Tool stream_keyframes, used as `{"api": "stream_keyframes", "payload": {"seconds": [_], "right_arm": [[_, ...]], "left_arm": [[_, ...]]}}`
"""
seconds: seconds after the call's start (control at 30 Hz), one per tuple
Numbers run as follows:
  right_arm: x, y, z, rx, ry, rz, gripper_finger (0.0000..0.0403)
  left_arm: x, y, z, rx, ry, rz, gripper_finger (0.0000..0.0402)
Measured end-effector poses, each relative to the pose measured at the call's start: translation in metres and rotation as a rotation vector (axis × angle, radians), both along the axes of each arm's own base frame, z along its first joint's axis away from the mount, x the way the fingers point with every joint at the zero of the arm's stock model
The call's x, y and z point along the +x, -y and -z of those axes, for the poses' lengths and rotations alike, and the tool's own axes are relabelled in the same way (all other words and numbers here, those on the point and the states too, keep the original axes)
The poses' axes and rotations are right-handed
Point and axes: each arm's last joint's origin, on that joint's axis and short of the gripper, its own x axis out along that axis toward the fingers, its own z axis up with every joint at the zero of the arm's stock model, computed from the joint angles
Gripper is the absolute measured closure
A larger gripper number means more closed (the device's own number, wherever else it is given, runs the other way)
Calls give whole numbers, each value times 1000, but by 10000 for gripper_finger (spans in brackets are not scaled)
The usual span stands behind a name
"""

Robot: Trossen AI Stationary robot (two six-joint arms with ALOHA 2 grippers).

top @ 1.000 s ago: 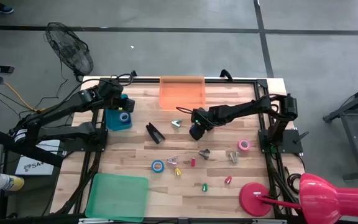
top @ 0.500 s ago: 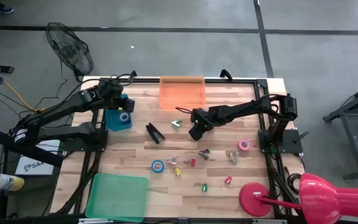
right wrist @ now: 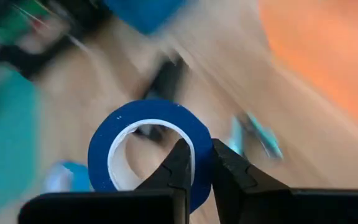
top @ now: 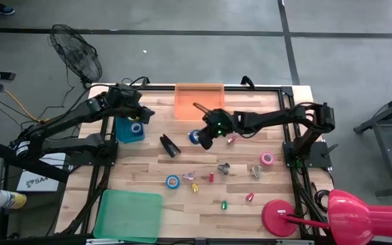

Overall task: Pick and place Stapler, Stapler remover, tape
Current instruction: Put the blue tape into the blue bin

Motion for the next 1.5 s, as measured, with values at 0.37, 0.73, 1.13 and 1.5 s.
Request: {"api": "stream_keyframes", "payload": {"seconds": [0.37, 0.73, 1.13, 1.5], "right_arm": [[-6, 0, -74, -211, 455, -9, 375], [-6, 2, -89, -246, 607, 43, 375], [-6, 1, -92, -248, 636, 34, 375], [-6, 2, -91, -250, 620, 48, 375]], "left_arm": [[20, 4, -38, 155, 426, 374, 238], [54, 30, -49, 324, 567, 487, 238], [91, 42, -37, 354, 597, 462, 238], [98, 41, -41, 380, 681, 478, 249]]}}
